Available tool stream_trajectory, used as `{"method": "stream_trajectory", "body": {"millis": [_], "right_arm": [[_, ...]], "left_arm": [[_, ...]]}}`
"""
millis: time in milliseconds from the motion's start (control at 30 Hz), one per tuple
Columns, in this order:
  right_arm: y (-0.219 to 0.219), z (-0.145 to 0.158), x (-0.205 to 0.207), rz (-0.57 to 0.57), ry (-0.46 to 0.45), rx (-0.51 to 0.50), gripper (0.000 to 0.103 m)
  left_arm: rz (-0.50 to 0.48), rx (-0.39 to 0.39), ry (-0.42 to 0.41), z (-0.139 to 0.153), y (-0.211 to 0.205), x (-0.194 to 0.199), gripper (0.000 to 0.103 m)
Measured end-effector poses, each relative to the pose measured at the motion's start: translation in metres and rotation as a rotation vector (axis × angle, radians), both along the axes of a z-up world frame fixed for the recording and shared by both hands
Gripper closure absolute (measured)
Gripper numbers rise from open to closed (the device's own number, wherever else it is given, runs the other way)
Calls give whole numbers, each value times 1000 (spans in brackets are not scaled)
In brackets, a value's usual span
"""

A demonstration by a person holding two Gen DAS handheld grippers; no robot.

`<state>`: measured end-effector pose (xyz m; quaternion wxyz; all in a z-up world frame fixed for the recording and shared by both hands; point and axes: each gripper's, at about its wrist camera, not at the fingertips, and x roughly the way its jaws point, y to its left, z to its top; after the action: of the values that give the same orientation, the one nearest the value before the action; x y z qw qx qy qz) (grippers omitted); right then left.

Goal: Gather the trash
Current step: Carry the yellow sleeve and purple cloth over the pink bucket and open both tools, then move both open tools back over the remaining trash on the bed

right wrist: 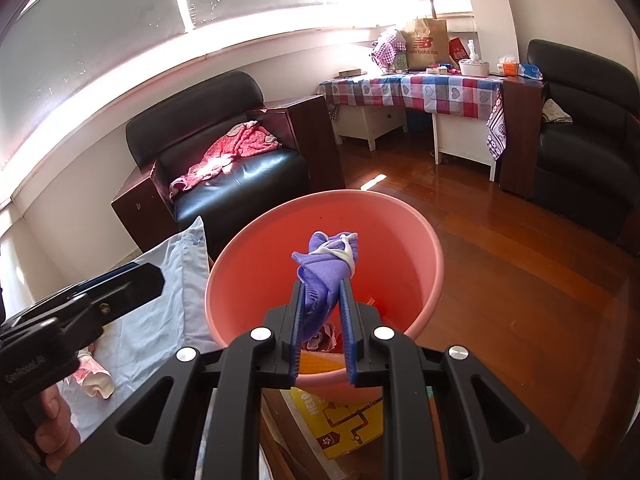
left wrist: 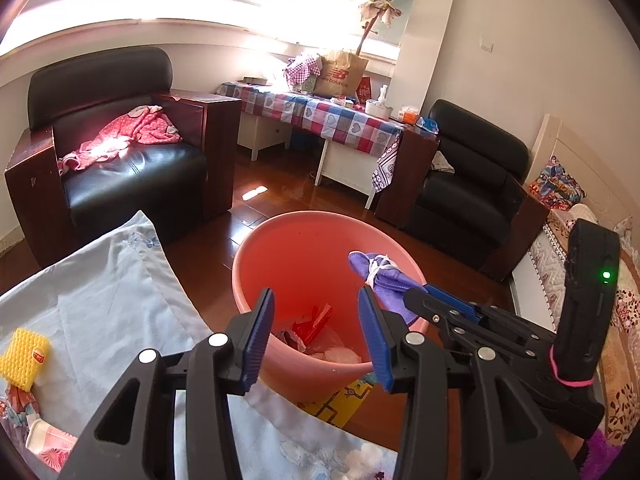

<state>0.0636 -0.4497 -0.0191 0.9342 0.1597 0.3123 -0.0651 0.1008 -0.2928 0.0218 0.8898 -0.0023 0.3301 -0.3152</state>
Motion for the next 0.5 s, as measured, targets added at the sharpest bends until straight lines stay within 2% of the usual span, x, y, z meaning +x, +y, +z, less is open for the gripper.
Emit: {"method": "stream_trajectory", "body": {"millis": [133,367,400,467,500], "right_arm": [[-3,-1,3,-7,17,24,84],[7,2,3,18,23,8,82],[10,2,2,23,20,4,81],[15,5,0,32,11,-3,70],[19,7,0,38,4,-7,70]], "left_arm": [[5,-10,-2,4,7,-5,59],[21,-31,-2,9,21,-13,59],[26,-33,-1,10,23,-14,58],[35,-35,2,10,28,-16,56],[41,-35,3,10,32,-18,56]]}}
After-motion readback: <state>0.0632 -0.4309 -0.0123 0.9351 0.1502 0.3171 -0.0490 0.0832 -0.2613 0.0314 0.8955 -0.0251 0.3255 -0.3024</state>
